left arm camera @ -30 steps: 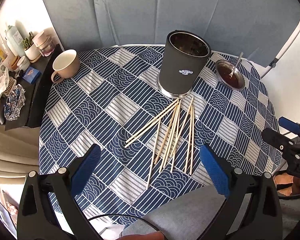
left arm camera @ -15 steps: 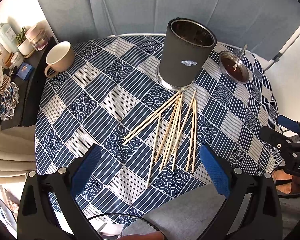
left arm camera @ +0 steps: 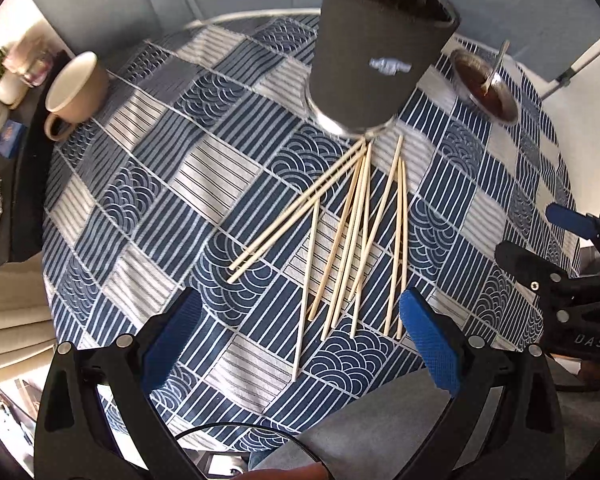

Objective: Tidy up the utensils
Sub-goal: 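Lower both tools toward the loose wooden sticks beside the black holder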

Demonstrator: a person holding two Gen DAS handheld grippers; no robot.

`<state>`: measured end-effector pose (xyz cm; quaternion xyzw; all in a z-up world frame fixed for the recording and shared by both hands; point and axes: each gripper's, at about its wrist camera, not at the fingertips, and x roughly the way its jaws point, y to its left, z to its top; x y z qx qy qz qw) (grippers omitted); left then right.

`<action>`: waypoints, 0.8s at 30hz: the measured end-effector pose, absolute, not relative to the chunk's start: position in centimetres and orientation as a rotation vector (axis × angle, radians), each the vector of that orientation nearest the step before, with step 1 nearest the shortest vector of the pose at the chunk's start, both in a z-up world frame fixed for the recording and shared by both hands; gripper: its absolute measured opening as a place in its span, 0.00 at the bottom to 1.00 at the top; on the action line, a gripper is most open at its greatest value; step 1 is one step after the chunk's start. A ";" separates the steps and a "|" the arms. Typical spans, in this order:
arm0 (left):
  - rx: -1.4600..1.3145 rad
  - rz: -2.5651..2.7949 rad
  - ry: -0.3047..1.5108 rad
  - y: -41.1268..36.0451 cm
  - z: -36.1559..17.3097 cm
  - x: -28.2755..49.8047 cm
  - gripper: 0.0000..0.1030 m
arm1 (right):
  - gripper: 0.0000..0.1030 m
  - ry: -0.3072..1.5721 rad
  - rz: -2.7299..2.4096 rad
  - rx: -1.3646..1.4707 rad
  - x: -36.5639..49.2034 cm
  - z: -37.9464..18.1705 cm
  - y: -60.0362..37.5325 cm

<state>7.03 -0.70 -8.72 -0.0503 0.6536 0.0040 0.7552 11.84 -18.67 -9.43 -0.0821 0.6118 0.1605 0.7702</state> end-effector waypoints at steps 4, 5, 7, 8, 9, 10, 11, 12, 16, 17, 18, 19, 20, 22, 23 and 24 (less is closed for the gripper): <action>-0.109 0.027 1.486 -0.2 -11.1 7.9 0.94 | 0.92 1.364 0.336 -0.228 12.8 -11.7 -17.9; -0.101 0.036 1.494 0.0 -11.7 8.2 0.94 | 0.92 1.370 0.331 -0.236 13.1 -12.1 -17.7; -0.086 0.046 1.505 0.2 -12.3 8.6 0.94 | 0.92 1.394 0.325 -0.244 13.5 -13.4 -17.5; -0.076 0.050 1.508 0.3 -12.8 8.8 0.94 | 0.92 1.410 0.322 -0.248 13.8 -13.9 -17.5; -0.069 0.052 1.512 0.4 -13.2 9.0 0.94 | 0.92 1.421 0.321 -0.248 13.9 -14.4 -17.4; -0.060 0.057 1.522 0.5 -13.7 9.3 0.94 | 0.92 1.434 0.321 -0.247 14.1 -15.0 -17.3; -0.057 0.060 1.528 0.5 -14.0 9.4 0.94 | 0.92 1.447 0.320 -0.251 14.2 -15.4 -17.1; -0.057 0.059 1.536 0.6 -14.4 9.6 0.94 | 0.92 1.459 0.319 -0.259 14.4 -16.0 -17.0; -0.046 0.053 1.561 0.6 -15.7 10.2 0.94 | 0.92 1.478 0.324 -0.267 14.8 -17.3 -16.4; -0.036 0.053 1.566 0.6 -16.2 10.6 0.94 | 0.92 1.480 0.322 -0.264 15.0 -17.6 -16.4; -0.031 0.050 1.569 0.5 -16.4 10.7 0.94 | 0.92 1.482 0.314 -0.255 15.3 -18.0 -16.4; -0.027 0.048 1.573 0.5 -16.7 10.8 0.94 | 0.92 1.481 0.305 -0.244 15.5 -18.3 -16.5; -0.024 0.046 1.579 0.5 -17.0 11.0 0.94 | 0.92 1.476 0.295 -0.230 15.8 -18.5 -16.6; -0.019 0.046 1.588 0.5 -17.5 11.4 0.94 | 0.92 1.473 0.277 -0.203 16.2 -19.2 -16.9; -0.015 0.050 1.593 0.6 -17.8 11.6 0.94 | 0.92 1.480 0.269 -0.193 16.5 -19.7 -17.1; -0.014 0.050 1.596 0.6 -18.1 11.8 0.94 | 0.92 1.484 0.267 -0.180 16.6 -20.0 -17.2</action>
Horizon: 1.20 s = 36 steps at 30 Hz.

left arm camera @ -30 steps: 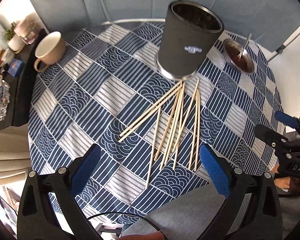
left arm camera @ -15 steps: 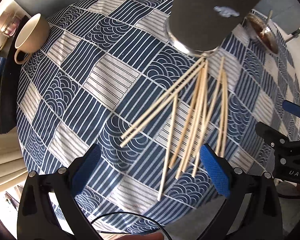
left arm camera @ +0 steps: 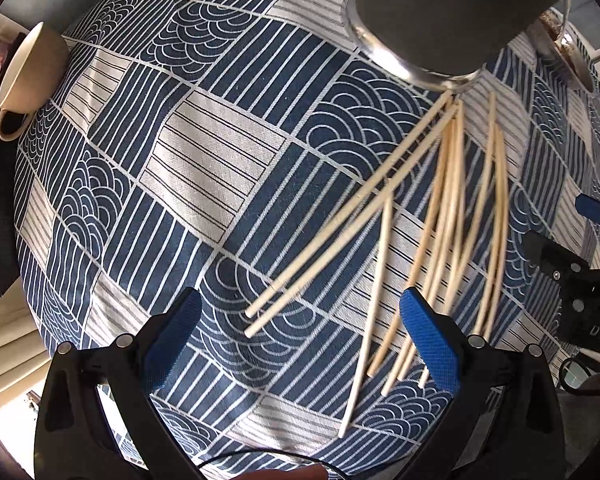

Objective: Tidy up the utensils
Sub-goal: 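Lower both tools toward the loose wooden sticks beside the black holder, then close the left tool on one wooden stick while the right tool grasps another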

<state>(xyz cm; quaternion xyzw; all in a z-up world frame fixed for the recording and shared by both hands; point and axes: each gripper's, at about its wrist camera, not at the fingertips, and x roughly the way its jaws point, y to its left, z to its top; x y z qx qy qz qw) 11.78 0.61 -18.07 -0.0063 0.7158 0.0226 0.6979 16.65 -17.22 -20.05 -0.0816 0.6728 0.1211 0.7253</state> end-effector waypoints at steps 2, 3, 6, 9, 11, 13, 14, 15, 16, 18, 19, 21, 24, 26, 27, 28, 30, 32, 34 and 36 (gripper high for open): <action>-0.008 0.053 1.599 0.8 -18.5 12.3 0.94 | 0.92 1.498 0.252 -0.170 16.9 -20.9 -17.4; -0.002 0.056 1.599 0.8 -18.8 12.5 0.94 | 0.92 1.500 0.245 -0.171 17.0 -21.3 -17.4; 0.008 0.064 1.602 0.7 -19.6 13.4 0.94 | 0.92 1.491 0.225 -0.174 17.4 -22.0 -17.3; -0.023 0.057 1.610 0.3 -20.6 14.6 0.94 | 0.92 1.477 0.229 -0.188 17.8 -22.7 -16.7; -0.046 0.049 1.608 0.6 -21.1 15.6 0.94 | 0.92 1.466 0.233 -0.202 18.5 -23.3 -16.4; -0.040 0.056 1.596 0.7 -21.2 16.8 0.94 | 0.91 1.459 0.227 -0.219 18.9 -23.7 -15.9; -0.031 0.061 1.587 0.7 -21.3 17.2 0.94 | 0.91 1.458 0.228 -0.217 19.0 -23.9 -15.6; -0.026 0.065 1.585 0.6 -21.3 17.2 0.94 | 0.91 1.458 0.233 -0.210 19.1 -24.1 -15.6; -0.020 0.070 1.584 0.7 -21.4 17.6 0.94 | 0.91 1.460 0.236 -0.199 19.1 -24.2 -15.5; -0.012 0.070 1.582 1.0 -22.0 18.2 0.94 | 0.92 1.454 0.241 -0.199 18.3 -23.8 -15.4; 0.003 0.068 1.580 1.0 -22.4 18.4 0.95 | 0.92 1.449 0.248 -0.206 18.0 -23.7 -15.7; -0.001 0.046 1.560 1.7 -22.8 18.0 0.95 | 0.91 1.446 0.258 -0.213 17.5 -23.6 -16.1; -0.007 0.024 1.517 3.2 -23.7 15.9 0.96 | 0.79 1.429 0.282 -0.227 16.6 -23.2 -16.4; 0.016 0.000 1.481 3.3 -23.3 14.9 0.96 | 0.67 1.420 0.302 -0.243 16.2 -22.7 -16.4; 0.023 -0.008 1.470 3.3 -22.9 13.7 0.96 | 0.61 1.418 0.306 -0.246 16.0 -22.5 -16.3; 0.036 -0.022 1.455 3.3 -23.0 13.7 0.96 | 0.58 1.420 0.305 -0.246 15.9 -22.4 -16.4; 0.062 -0.050 1.451 3.1 -22.8 14.0 0.96 | 0.47 1.428 0.300 -0.241 15.7 -22.3 -16.5; 0.055 -0.047 1.453 3.3 -22.7 14.1 0.96 | 0.41 1.429 0.301 -0.243 15.5 -22.2 -16.8; 0.060 -0.048 1.441 3.2 -22.7 14.2 0.96 | 0.40 1.452 0.292 -0.200 15.6 -22.2 -17.3; 0.066 -0.055 1.444 3.5 -23.0 14.1 0.96 | 0.40 1.492 0.324 -0.069 16.1 -21.9 -18.1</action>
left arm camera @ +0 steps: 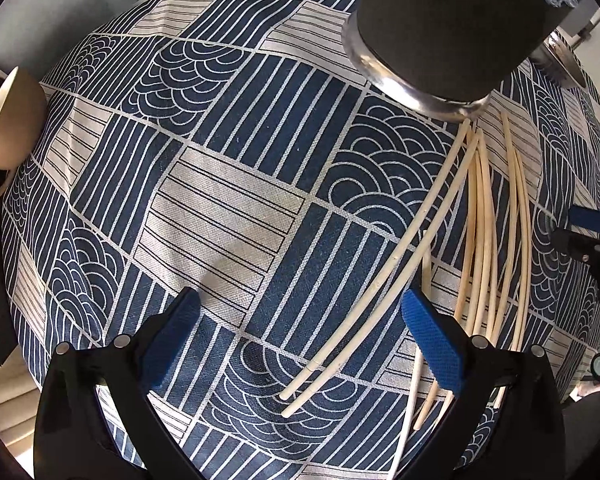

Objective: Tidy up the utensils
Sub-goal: 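Close the left tool on one wooden stick while the right tool grasps another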

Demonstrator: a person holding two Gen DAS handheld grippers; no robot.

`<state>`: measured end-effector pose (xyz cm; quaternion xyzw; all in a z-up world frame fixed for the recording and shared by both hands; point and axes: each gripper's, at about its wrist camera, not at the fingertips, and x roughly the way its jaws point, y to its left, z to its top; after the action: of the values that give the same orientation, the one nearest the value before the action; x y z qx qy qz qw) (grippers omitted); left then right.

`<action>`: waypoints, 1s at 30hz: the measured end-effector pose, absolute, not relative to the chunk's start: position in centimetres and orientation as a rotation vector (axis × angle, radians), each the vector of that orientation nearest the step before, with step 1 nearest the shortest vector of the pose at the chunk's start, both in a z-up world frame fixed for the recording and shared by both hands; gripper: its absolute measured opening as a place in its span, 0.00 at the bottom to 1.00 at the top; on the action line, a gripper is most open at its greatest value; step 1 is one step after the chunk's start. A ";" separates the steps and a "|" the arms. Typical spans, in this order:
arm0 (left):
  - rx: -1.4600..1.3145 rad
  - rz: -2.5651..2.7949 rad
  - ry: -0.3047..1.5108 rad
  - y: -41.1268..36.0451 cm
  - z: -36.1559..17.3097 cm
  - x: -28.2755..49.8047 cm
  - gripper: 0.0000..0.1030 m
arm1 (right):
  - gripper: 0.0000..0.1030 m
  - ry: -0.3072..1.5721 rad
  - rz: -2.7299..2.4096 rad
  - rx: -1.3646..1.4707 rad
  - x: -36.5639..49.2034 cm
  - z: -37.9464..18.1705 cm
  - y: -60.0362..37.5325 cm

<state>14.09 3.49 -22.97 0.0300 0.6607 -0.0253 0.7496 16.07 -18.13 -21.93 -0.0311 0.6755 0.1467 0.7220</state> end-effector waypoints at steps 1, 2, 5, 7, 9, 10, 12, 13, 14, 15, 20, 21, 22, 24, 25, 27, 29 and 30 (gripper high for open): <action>0.069 -0.059 1.445 3.9 -23.3 14.1 0.96 | 0.40 1.506 0.338 0.021 16.3 -21.9 -18.5; 0.069 -0.059 1.446 4.0 -23.3 13.9 0.96 | 0.40 1.509 0.341 0.046 16.4 -21.9 -18.4; 0.073 -0.058 1.448 3.6 -23.0 13.8 0.95 | 0.40 1.487 0.338 0.006 16.4 -21.9 -17.2; 0.082 -0.064 1.447 3.5 -23.0 14.1 0.94 | 0.40 1.484 0.333 -0.007 16.3 -22.1 -16.5; 0.088 -0.068 1.443 3.1 -22.5 14.2 0.90 | 0.41 1.464 0.323 -0.044 16.2 -22.1 -15.9; 0.091 -0.072 1.438 3.1 -22.4 14.2 0.88 | 0.40 1.462 0.328 -0.037 16.2 -22.0 -15.7; 0.092 -0.073 1.433 2.8 -21.6 14.1 0.79 | 0.40 1.463 0.329 -0.032 16.3 -21.9 -15.2; 0.095 -0.076 1.431 2.7 -21.4 14.1 0.77 | 0.40 1.459 0.324 -0.032 16.3 -21.8 -15.2; 0.098 -0.079 1.428 2.7 -21.2 14.0 0.73 | 0.40 1.460 0.322 -0.038 16.2 -21.8 -15.0; 0.099 -0.081 1.427 2.7 -21.1 14.0 0.70 | 0.40 1.455 0.319 -0.065 16.1 -21.8 -14.7; 0.118 -0.111 1.411 2.4 -20.1 13.9 0.43 | 0.39 1.423 0.311 -0.147 15.6 -21.8 -12.5; 0.118 -0.118 1.411 2.3 -20.0 13.8 0.37 | 0.34 1.429 0.307 -0.143 15.5 -21.8 -12.5; 0.118 -0.122 1.412 2.3 -19.9 13.8 0.36 | 0.31 1.441 0.304 -0.124 15.4 -21.9 -12.6; 0.113 -0.129 1.414 2.5 -19.6 13.7 0.27 | 0.30 1.457 0.305 -0.088 15.5 -22.0 -13.2; 0.104 -0.135 1.416 2.6 -19.4 13.5 0.24 | 0.30 1.462 0.302 -0.088 15.6 -21.9 -13.2; 0.070 -0.158 1.429 2.9 -19.3 13.3 0.12 | 0.31 1.458 0.295 -0.130 15.5 -21.8 -12.7; 0.048 -0.173 1.432 3.2 -19.1 13.1 0.11 | 0.31 1.448 0.281 -0.243 15.4 -21.7 -10.8; 0.035 -0.179 1.434 3.4 -19.1 13.0 0.11 | 0.27 1.438 0.290 -0.261 15.3 -21.6 -10.4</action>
<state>12.97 3.42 -19.07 0.0162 0.6561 -0.0818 0.7501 15.26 -10.35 -21.55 -0.1186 0.6544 0.1321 0.7350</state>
